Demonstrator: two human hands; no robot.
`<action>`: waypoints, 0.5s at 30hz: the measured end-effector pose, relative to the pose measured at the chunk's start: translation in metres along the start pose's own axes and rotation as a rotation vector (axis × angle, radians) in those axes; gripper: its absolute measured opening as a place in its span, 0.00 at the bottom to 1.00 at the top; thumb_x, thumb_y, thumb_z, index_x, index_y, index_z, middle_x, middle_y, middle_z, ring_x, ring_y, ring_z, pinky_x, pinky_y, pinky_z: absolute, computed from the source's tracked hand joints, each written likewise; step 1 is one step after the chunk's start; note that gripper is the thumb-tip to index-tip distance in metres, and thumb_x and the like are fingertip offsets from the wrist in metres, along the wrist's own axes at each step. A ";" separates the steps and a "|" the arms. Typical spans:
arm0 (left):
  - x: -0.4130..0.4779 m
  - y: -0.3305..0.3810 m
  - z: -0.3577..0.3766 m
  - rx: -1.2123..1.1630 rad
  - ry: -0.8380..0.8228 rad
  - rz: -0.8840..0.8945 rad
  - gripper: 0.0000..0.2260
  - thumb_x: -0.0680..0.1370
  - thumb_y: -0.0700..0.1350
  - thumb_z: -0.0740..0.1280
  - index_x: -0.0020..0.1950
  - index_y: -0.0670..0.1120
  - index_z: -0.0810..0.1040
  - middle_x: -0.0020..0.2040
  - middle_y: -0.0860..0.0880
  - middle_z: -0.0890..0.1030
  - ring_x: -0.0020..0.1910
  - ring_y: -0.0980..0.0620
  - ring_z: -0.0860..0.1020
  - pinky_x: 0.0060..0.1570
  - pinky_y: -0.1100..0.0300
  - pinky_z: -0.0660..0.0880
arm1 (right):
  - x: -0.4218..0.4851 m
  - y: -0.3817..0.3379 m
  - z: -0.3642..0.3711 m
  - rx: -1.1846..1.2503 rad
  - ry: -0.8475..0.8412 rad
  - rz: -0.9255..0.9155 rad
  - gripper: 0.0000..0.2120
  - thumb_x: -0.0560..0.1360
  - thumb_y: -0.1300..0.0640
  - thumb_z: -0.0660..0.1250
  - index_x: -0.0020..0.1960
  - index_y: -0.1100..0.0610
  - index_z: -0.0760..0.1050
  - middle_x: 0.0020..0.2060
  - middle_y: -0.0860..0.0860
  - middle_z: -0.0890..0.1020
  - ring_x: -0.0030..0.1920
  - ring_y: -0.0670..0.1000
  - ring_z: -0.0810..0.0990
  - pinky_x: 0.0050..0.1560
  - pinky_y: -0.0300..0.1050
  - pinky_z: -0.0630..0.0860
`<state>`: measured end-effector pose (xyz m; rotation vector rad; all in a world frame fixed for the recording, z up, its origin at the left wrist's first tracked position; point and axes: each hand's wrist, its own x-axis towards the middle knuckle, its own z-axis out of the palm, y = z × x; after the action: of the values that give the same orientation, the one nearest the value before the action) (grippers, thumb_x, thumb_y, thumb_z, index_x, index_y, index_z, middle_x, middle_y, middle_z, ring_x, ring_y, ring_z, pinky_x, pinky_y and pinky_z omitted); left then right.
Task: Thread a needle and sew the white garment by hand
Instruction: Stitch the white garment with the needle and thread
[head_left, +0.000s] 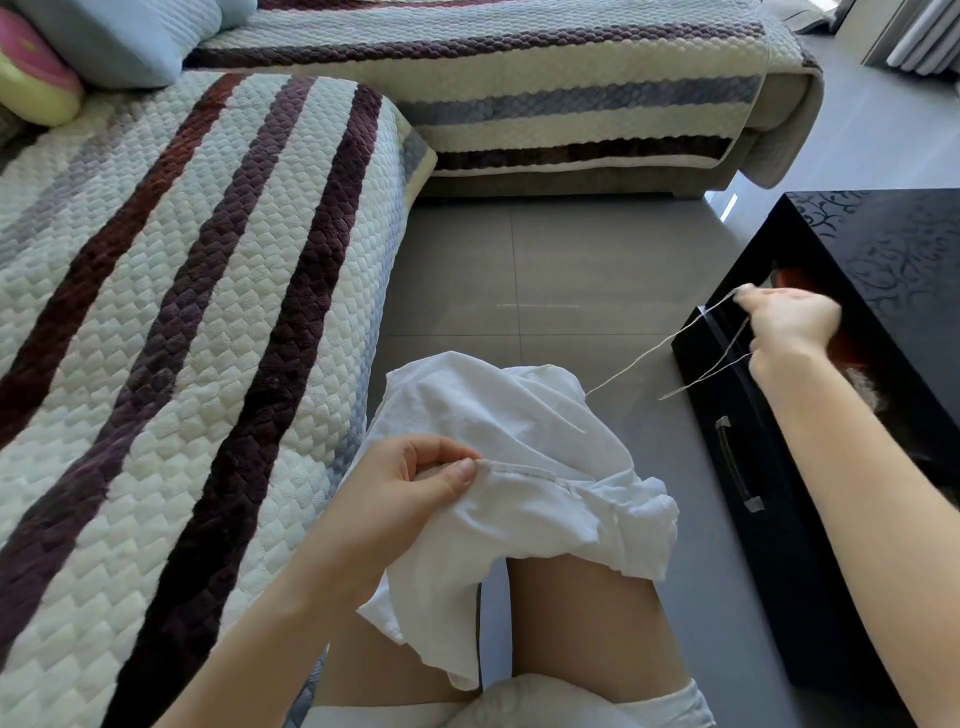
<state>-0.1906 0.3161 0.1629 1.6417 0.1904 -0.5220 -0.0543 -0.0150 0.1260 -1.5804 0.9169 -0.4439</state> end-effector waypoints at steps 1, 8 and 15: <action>0.001 0.000 0.000 -0.005 0.007 -0.004 0.05 0.75 0.41 0.70 0.40 0.47 0.84 0.39 0.49 0.84 0.42 0.54 0.81 0.43 0.61 0.74 | -0.009 0.004 0.004 -0.104 -0.074 -0.047 0.04 0.72 0.62 0.71 0.39 0.57 0.77 0.34 0.50 0.75 0.30 0.44 0.70 0.29 0.34 0.67; 0.002 0.002 0.000 -0.031 -0.026 0.036 0.04 0.73 0.43 0.71 0.39 0.49 0.85 0.40 0.49 0.84 0.42 0.55 0.80 0.44 0.64 0.75 | -0.119 -0.006 0.005 -0.284 -0.903 -0.397 0.25 0.72 0.69 0.68 0.63 0.49 0.75 0.25 0.50 0.61 0.26 0.46 0.59 0.28 0.35 0.59; -0.001 0.002 -0.002 0.151 0.064 0.131 0.03 0.74 0.45 0.72 0.41 0.50 0.84 0.38 0.50 0.85 0.40 0.55 0.82 0.41 0.63 0.76 | -0.178 0.006 -0.002 -0.410 -1.253 -0.637 0.07 0.74 0.58 0.71 0.37 0.57 0.78 0.22 0.44 0.60 0.26 0.45 0.59 0.29 0.34 0.57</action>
<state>-0.1907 0.3181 0.1651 1.8059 0.0921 -0.3919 -0.1672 0.1185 0.1577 -2.0452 -0.5027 0.3628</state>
